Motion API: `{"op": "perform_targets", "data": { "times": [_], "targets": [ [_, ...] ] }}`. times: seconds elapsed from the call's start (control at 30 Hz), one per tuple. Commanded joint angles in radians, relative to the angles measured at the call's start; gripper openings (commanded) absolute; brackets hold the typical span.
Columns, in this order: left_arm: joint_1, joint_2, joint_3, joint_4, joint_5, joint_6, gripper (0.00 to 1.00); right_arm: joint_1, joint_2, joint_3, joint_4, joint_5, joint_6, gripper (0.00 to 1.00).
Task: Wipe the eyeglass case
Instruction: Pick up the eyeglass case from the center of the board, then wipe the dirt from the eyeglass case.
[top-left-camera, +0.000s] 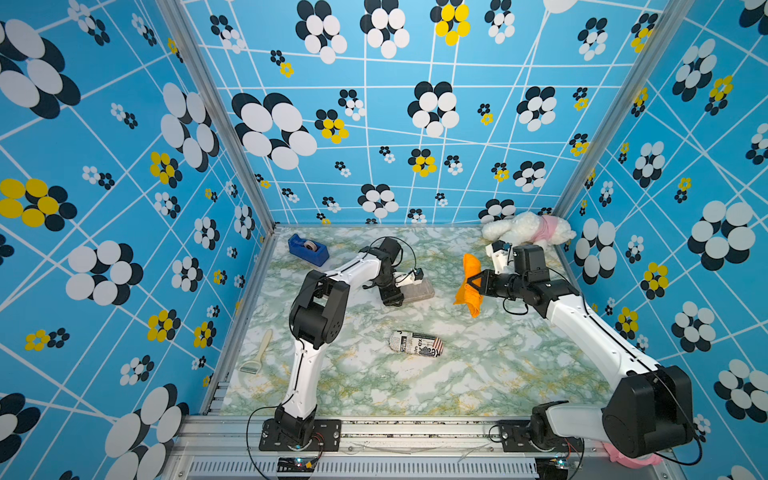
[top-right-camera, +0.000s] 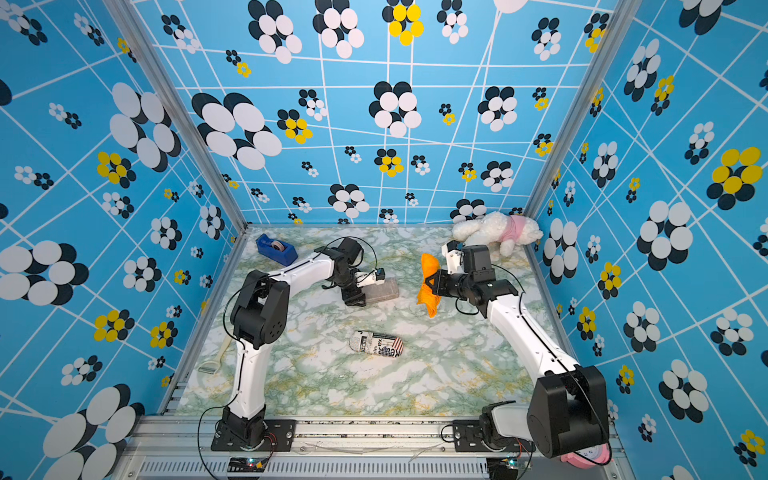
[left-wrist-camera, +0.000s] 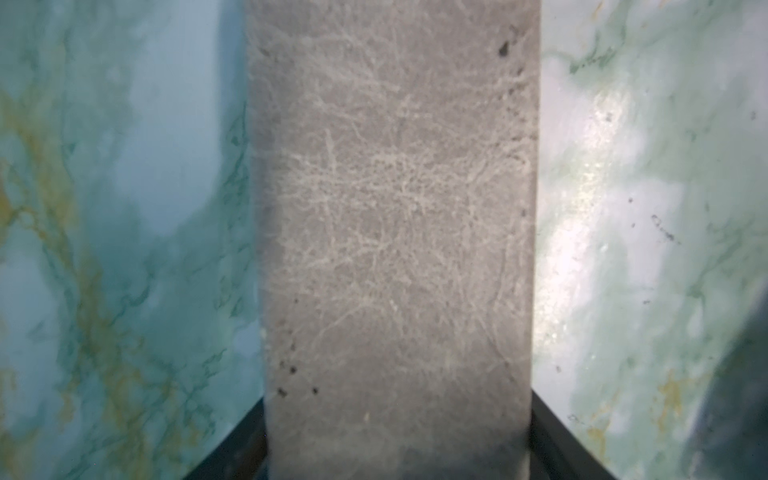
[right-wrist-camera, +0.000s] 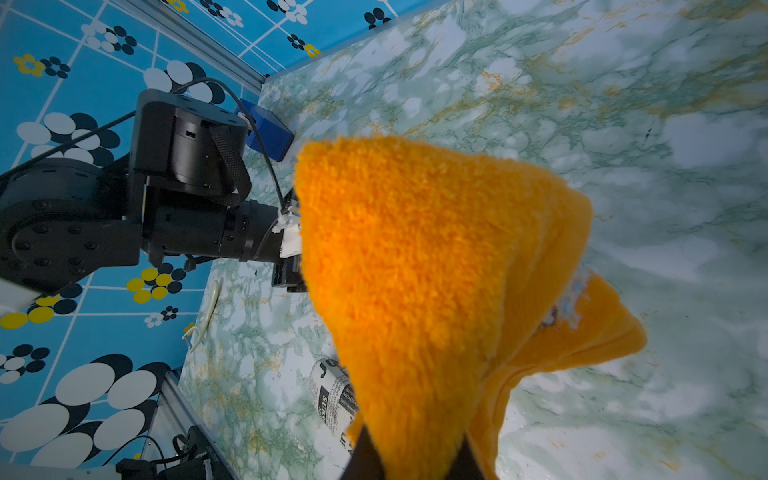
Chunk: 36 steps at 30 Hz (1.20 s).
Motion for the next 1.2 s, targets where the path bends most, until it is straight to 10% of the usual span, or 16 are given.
{"op": "perform_targets", "data": {
  "times": [0.0,0.7,1.17],
  "targets": [
    [-0.044,-0.123,-0.058,0.031,-0.029,-0.020,0.45,-0.003,-0.053,0.051,-0.077,0.020,-0.044,0.00],
    [-0.269,-0.343,-0.270,0.297,-0.026,-0.182,0.35,0.035,0.082,-0.030,0.000,-0.260,0.159,0.00],
    [-0.283,-0.195,-0.203,0.324,0.077,-0.212,0.37,0.040,0.174,-0.142,0.037,-0.215,0.117,0.00]
  ]
}}
